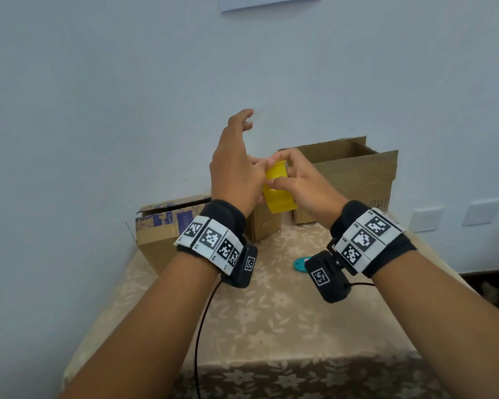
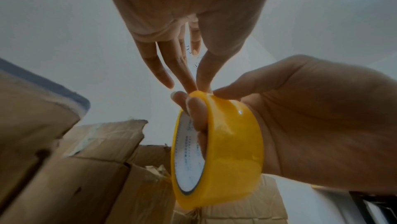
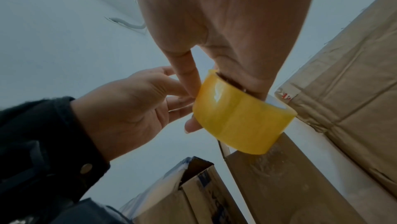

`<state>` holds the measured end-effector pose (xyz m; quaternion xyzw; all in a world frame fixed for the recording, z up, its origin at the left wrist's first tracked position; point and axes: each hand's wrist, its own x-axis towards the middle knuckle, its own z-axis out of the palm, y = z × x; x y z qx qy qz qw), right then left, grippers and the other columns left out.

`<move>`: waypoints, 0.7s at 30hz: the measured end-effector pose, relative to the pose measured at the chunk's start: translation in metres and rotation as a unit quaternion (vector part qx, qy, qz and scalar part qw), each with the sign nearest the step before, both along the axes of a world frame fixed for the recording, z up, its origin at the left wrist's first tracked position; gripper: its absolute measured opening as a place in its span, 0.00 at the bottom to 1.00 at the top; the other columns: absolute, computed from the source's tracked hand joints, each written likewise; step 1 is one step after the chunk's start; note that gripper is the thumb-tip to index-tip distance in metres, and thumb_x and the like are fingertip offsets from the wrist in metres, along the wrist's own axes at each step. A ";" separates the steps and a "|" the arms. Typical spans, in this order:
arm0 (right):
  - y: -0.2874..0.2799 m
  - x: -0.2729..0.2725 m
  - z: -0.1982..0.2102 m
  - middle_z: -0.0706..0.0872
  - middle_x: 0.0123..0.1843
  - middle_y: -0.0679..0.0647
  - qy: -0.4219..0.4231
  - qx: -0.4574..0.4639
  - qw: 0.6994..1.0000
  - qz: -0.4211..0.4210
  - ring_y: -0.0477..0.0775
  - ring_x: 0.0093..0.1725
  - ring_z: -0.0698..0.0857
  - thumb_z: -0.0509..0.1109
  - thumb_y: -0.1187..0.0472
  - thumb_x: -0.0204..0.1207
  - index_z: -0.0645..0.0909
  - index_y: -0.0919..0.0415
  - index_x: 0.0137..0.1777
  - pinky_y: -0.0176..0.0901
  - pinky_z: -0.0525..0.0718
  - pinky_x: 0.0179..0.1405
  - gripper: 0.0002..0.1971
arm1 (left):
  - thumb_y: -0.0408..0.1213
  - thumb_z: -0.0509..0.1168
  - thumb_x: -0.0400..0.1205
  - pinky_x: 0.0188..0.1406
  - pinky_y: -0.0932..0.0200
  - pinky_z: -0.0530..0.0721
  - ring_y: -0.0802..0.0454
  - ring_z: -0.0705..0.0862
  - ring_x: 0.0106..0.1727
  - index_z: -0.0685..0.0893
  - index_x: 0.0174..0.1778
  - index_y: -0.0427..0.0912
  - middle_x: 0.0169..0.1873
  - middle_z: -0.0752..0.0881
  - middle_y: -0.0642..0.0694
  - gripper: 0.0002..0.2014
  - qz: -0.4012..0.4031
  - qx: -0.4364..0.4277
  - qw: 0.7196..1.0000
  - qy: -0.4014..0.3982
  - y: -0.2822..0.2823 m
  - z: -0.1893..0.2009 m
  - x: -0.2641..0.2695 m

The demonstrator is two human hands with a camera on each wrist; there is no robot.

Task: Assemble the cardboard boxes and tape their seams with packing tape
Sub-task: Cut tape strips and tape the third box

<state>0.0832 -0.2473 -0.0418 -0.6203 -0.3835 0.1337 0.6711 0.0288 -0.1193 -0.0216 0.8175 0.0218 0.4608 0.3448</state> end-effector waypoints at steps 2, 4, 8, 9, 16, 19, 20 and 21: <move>0.001 0.001 0.000 0.89 0.65 0.61 0.000 -0.007 1.000 -0.005 0.49 0.40 0.93 0.62 0.76 0.86 0.68 0.61 0.64 0.38 0.87 0.36 0.14 | 0.30 0.78 0.73 0.52 0.52 0.88 0.59 0.88 0.34 0.72 0.78 0.57 0.68 0.81 0.57 0.39 0.007 0.009 1.000 -0.003 0.000 -0.001 0.001; 0.003 0.001 -0.001 0.90 0.63 0.61 0.001 -0.013 1.000 -0.012 0.47 0.40 0.93 0.62 0.77 0.86 0.66 0.60 0.64 0.37 0.87 0.35 0.15 | 0.30 0.77 0.73 0.51 0.55 0.88 0.57 0.88 0.37 0.72 0.78 0.56 0.68 0.81 0.57 0.38 0.014 0.022 1.000 -0.003 0.001 -0.002 0.002; 0.001 0.002 -0.001 0.90 0.47 0.61 0.012 -0.007 0.999 -0.029 0.43 0.32 0.90 0.63 0.79 0.83 0.62 0.55 0.70 0.34 0.84 0.31 0.24 | 0.26 0.76 0.72 0.52 0.52 0.87 0.54 0.88 0.41 0.74 0.77 0.55 0.66 0.82 0.57 0.38 0.014 0.031 0.999 -0.001 0.000 -0.004 0.003; -0.001 0.002 0.000 0.90 0.41 0.57 0.014 -0.007 1.000 -0.027 0.43 0.30 0.90 0.63 0.79 0.83 0.62 0.55 0.74 0.33 0.84 0.30 0.27 | 0.26 0.75 0.72 0.54 0.47 0.88 0.56 0.88 0.38 0.75 0.76 0.55 0.64 0.82 0.57 0.38 0.010 0.027 1.000 -0.001 0.000 -0.005 0.003; 0.000 0.001 -0.004 0.88 0.61 0.71 -0.014 -0.015 1.000 0.020 0.63 0.53 0.91 0.77 0.73 0.74 0.50 0.46 0.88 0.56 0.89 0.58 0.52 | 0.28 0.73 0.71 0.42 0.35 0.88 0.55 0.87 0.32 0.77 0.71 0.59 0.59 0.83 0.58 0.34 -0.039 -0.004 0.999 -0.012 0.002 -0.002 0.001; 0.000 -0.001 -0.006 0.87 0.58 0.76 0.012 0.013 0.998 0.055 0.60 0.41 0.91 0.67 0.76 0.85 0.49 0.49 0.89 0.51 0.92 0.48 0.42 | 0.28 0.72 0.69 0.40 0.34 0.88 0.50 0.87 0.30 0.77 0.71 0.57 0.57 0.84 0.59 0.34 -0.066 -0.024 0.998 -0.002 0.004 0.000 -0.003; 0.001 0.000 -0.007 0.87 0.54 0.75 0.019 0.019 0.998 0.055 0.58 0.39 0.91 0.65 0.75 0.86 0.50 0.50 0.89 0.50 0.92 0.45 0.39 | 0.27 0.72 0.69 0.40 0.34 0.89 0.47 0.87 0.30 0.77 0.72 0.55 0.57 0.84 0.58 0.34 -0.080 -0.031 0.996 -0.001 0.003 0.001 -0.004; 0.002 0.001 -0.008 0.88 0.49 0.72 0.025 0.025 0.998 0.050 0.57 0.37 0.90 0.64 0.74 0.87 0.52 0.50 0.88 0.48 0.92 0.42 0.37 | 0.27 0.72 0.70 0.39 0.36 0.89 0.45 0.87 0.29 0.78 0.72 0.53 0.58 0.85 0.57 0.34 -0.096 -0.036 0.995 -0.002 0.000 0.002 -0.007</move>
